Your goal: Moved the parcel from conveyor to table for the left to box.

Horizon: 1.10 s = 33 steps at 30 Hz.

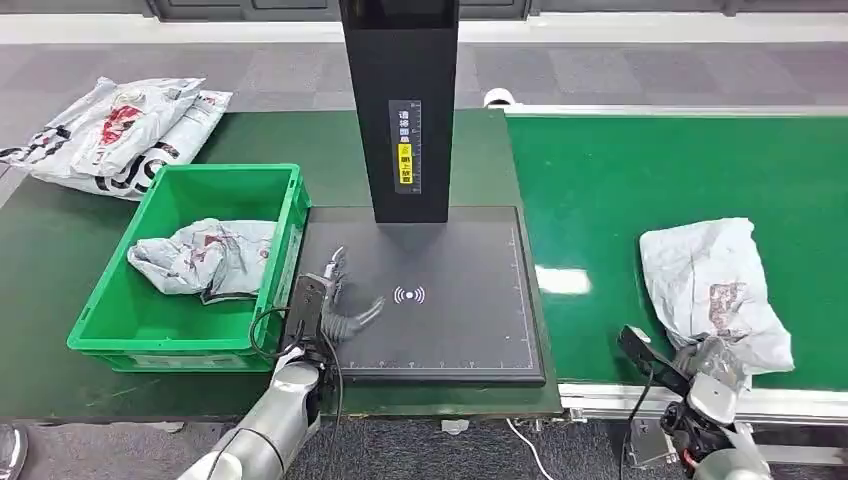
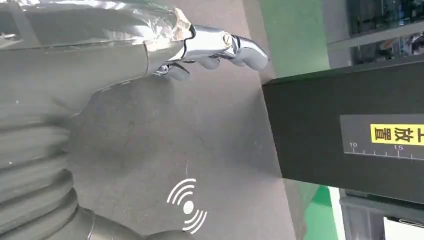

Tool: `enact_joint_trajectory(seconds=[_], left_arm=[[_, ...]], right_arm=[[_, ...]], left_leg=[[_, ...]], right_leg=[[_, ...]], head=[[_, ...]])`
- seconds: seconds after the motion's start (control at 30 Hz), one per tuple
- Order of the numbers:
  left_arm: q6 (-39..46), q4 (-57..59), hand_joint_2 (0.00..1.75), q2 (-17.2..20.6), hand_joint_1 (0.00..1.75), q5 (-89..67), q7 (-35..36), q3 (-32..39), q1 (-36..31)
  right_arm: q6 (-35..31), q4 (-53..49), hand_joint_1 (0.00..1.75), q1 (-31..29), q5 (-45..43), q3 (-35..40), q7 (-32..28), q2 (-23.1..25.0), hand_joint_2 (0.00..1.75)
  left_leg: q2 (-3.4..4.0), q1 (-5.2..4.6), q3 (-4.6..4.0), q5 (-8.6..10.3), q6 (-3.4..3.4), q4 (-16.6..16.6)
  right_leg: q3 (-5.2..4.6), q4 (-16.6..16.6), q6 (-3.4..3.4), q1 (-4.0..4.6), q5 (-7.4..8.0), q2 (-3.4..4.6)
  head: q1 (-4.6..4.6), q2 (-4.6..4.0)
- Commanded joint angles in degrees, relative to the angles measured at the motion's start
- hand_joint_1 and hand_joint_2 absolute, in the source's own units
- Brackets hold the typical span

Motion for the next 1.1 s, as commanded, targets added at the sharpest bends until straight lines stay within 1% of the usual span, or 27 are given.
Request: enact_joint_trajectory(seconds=[0.03,0.1,0.17,0.2,0.23,0.27,0.3,0.33,0.37,0.4,0.43,0.47,0.53,0.57,0.6,0.63,0.67,0.7,0.8,0.83,0.9,0.93,0.97,1.0,1.03,1.07,1.1], left_arm=[[1.9,2.2,1.75,1.1,0.00,-0.5,0.2,-1.3,-1.7],[2.8,2.3,1.75,0.9,0.00,-0.8,0.2,-0.9,-1.6],[3.2,2.4,1.75,0.8,0.00,-1.0,0.2,-0.6,-1.8],[3.7,2.5,1.75,0.6,0.00,-1.2,0.2,-0.5,-2.0],[3.9,2.5,1.75,0.5,0.00,-1.3,0.2,-0.4,-2.1],[4.7,2.4,1.75,0.4,0.00,-1.7,0.2,-0.4,-2.2],[5.4,2.5,1.75,0.4,0.00,-1.9,0.2,-0.3,-2.5],[5.6,2.6,1.75,0.3,0.00,-2.0,0.2,-0.2,-2.6],[5.9,2.8,1.75,0.2,0.00,-2.3,0.2,0.0,-3.2],[6.0,3.1,1.75,0.0,0.00,-2.5,0.2,0.2,-3.7],[6.2,3.3,1.75,0.0,0.00,-3.0,0.3,0.2,-4.1],[6.4,3.3,1.75,-0.1,0.00,-3.3,0.3,0.2,-4.4],[6.3,3.5,1.75,-0.1,0.00,-3.5,0.2,0.2,-4.7],[6.4,3.5,1.75,-0.2,0.00,-3.6,0.2,0.3,-4.9],[6.6,3.5,1.75,-0.2,0.00,-3.7,0.2,0.3,-5.1],[6.5,3.5,1.75,-0.2,0.00,-3.7,0.2,0.6,-5.2],[6.6,3.4,1.75,-0.2,0.00,-3.6,0.2,0.9,-5.2],[6.6,3.4,1.75,-0.1,0.00,-3.6,0.2,1.2,-5.2],[6.6,2.9,1.75,0.1,0.00,-3.5,0.2,1.5,-4.9],[6.6,2.7,1.75,0.2,0.00,-3.5,0.2,1.7,-4.9],[6.6,2.5,1.75,0.1,0.00,-3.4,0.2,1.8,-5.0],[6.6,2.4,1.75,0.0,0.00,-3.3,0.2,1.9,-5.1],[6.7,2.3,1.75,-0.2,0.00,-3.3,0.2,2.0,-5.3],[6.4,2.5,1.75,-0.4,0.00,-3.5,0.2,1.8,-5.7],[6.2,2.7,1.75,-0.8,0.00,-3.6,0.2,1.9,-6.3],[6.4,2.6,1.75,-1.0,0.00,-3.6,0.3,1.9,-6.4],[5.8,3.0,1.75,-1.3,0.00,-3.8,0.5,1.7,-6.9]], right_arm=[[-15.5,1.7,1.75,-3.9,-2.1,-7.5,-5.4,3.2,1.75],[-16.8,-9.2,1.75,-3.4,-5.0,-12.8,-13.2,6.2,1.75],[-16.8,-17.0,1.75,-2.9,-5.9,-17.7,-19.9,9.2,1.75],[-16.8,-21.5,1.75,-3.5,-8.9,-21.2,-27.3,12.0,1.75],[-16.8,-24.1,1.75,-3.6,-10.8,-23.0,-31.7,13.6,1.75],[-16.8,-27.0,1.75,-4.0,-14.1,-25.3,-39.2,16.2,1.75],[-16.8,-28.0,1.75,-4.8,-18.4,-26.4,-45.7,18.6,1.75],[-16.8,-28.7,1.75,-4.9,-19.8,-26.3,-47.7,19.7,1.75],[-16.8,-31.2,1.75,-3.6,-24.9,-23.7,-51.5,21.9,1.75],[-16.8,-33.8,1.75,-1.6,-27.8,-19.5,-52.4,23.2,1.75],[-16.8,-36.5,1.75,0.6,-28.4,-15.0,-50.4,23.8,1.75],[-16.8,-39.5,1.75,2.5,-27.7,-12.1,-49.8,24.7,1.75],[-16.8,-41.8,1.75,3.6,-26.2,-11.0,-49.3,26.0,1.75],[-16.8,-41.5,1.75,3.8,-28.7,-9.3,-49.7,25.9,1.75],[-16.8,-43.0,1.75,4.2,-26.1,-9.4,-48.8,26.2,1.75],[-16.8,-41.5,1.75,4.3,-29.1,-6.4,-48.9,25.5,1.75],[-16.8,-42.2,1.75,4.8,-27.1,-4.7,-47.8,25.5,1.75],[-16.8,-41.3,1.75,5.2,-29.0,-1.2,-47.9,25.2,1.75],[-16.8,-39.1,1.75,6.4,-28.3,11.3,-44.1,24.2,1.75],[-16.8,-38.0,1.75,6.5,-26.5,15.4,-42.6,25.7,1.75],[-16.8,-32.6,1.75,4.2,-25.3,23.0,-39.9,26.2,1.75],[-16.8,-29.7,1.75,2.8,-26.4,25.4,-39.6,27.6,1.75],[-15.4,-26.0,1.75,0.6,-27.0,28.9,-37.8,28.7,1.75],[-12.8,-24.2,1.75,-0.3,-27.7,31.2,-36.8,30.0,1.75],[-10.4,-23.7,1.75,-0.4,-30.1,35.7,-34.1,30.2,1.75],[-11.0,-23.8,1.75,-0.1,-30.6,37.0,-33.4,30.2,1.75],[-10.6,-22.1,1.75,-0.2,-28.9,39.7,-31.3,30.2,1.75]], left_leg=[[0.26,0.03,0.12,-0.05,-0.02,0.0],[0.33,0.00,0.04,-0.05,-0.01,0.0],[0.46,-0.02,-0.03,-0.06,-0.02,0.0],[0.66,-0.03,-0.03,-0.07,-0.03,0.0],[0.53,-0.03,-0.08,-0.06,-0.03,0.0],[0.66,-0.03,-0.06,-0.06,-0.05,0.0],[0.56,-0.02,-0.10,-0.04,-0.06,0.0],[0.57,0.01,-0.04,-0.04,-0.08,0.0],[0.45,0.01,-0.07,-0.01,-0.09,0.0],[0.57,0.03,-0.03,-0.01,-0.12,0.0],[0.58,0.04,0.04,0.00,-0.13,-0.1],[0.35,0.08,-0.02,-0.01,-0.12,0.0],[0.25,0.14,0.04,0.03,-0.16,-0.1],[0.14,0.10,-0.07,0.06,-0.13,0.0],[0.17,0.11,-0.01,0.05,-0.13,0.0],[0.09,0.10,-0.11,0.08,-0.11,0.0],[0.25,0.12,-0.04,0.02,-0.12,0.0],[0.10,0.09,-0.15,0.08,-0.11,0.0],[0.23,0.11,-0.11,0.06,-0.11,0.0],[0.41,0.13,-0.03,0.02,-0.12,0.0],[0.45,0.14,-0.04,0.02,-0.13,0.0],[0.64,0.12,-0.08,0.01,-0.15,0.0],[0.50,0.12,-0.15,0.03,-0.14,0.0],[0.73,0.12,-0.05,0.00,-0.17,0.0],[0.75,0.15,-0.14,0.00,-0.17,0.0],[0.93,0.14,-0.05,-0.01,-0.20,0.0],[0.63,0.20,-0.15,0.03,-0.20,0.0]], right_leg=[[0.06,-0.1,-0.06,0.04,0.03,0.18],[-0.02,0.0,-0.05,0.01,0.05,0.25],[-0.12,0.0,-0.05,-0.01,0.08,0.38],[-0.20,0.0,-0.07,-0.02,0.12,0.57],[-0.20,0.1,-0.06,-0.02,0.09,0.46],[-0.24,0.1,-0.10,-0.02,0.12,0.57],[-0.27,0.1,-0.10,-0.01,0.11,0.48],[-0.22,0.0,-0.15,0.02,0.13,0.46],[-0.22,0.1,-0.13,0.02,0.10,0.39],[-0.22,0.1,-0.17,0.05,0.11,0.48],[-0.14,0.0,-0.20,0.06,0.11,0.45],[-0.12,0.1,-0.16,0.10,0.05,0.25],[-0.06,0.0,-0.18,0.16,0.02,0.14],[-0.15,0.1,-0.13,0.11,0.02,0.08],[-0.10,0.0,-0.13,0.12,0.01,0.09],[-0.18,0.1,-0.12,0.10,0.01,0.04],[-0.14,0.1,-0.15,0.13,0.01,0.17],[-0.20,0.1,-0.11,0.09,0.02,0.06],[-0.18,0.0,-0.13,0.11,0.05,0.18],[-0.13,0.0,-0.15,0.14,0.08,0.33],[-0.14,0.0,-0.16,0.15,0.08,0.35],[-0.26,0.1,-0.16,0.11,0.11,0.56],[-0.26,0.1,-0.15,0.12,0.09,0.46],[-0.27,0.1,-0.21,0.12,0.12,0.66],[-0.39,0.1,-0.21,0.16,0.13,0.65],[-0.39,0.1,-0.29,0.15,0.15,0.79],[-0.34,0.1,-0.25,0.23,0.11,0.51]], head=[[0.00,0.00],[0.02,0.00],[0.00,0.00],[0.02,0.00],[0.02,-0.02],[0.00,-0.02],[0.00,0.00],[0.00,-0.02],[0.00,-0.02],[0.00,0.00],[0.00,0.00],[0.00,0.00],[0.00,0.00],[0.00,0.00],[0.00,0.00],[0.00,0.00],[0.00,-0.02],[0.00,0.00],[0.00,0.00],[0.00,0.00],[0.00,-0.02],[0.00,-0.02],[0.02,-0.02],[0.00,0.00],[0.00,-0.02],[0.00,0.00],[0.00,0.00]])
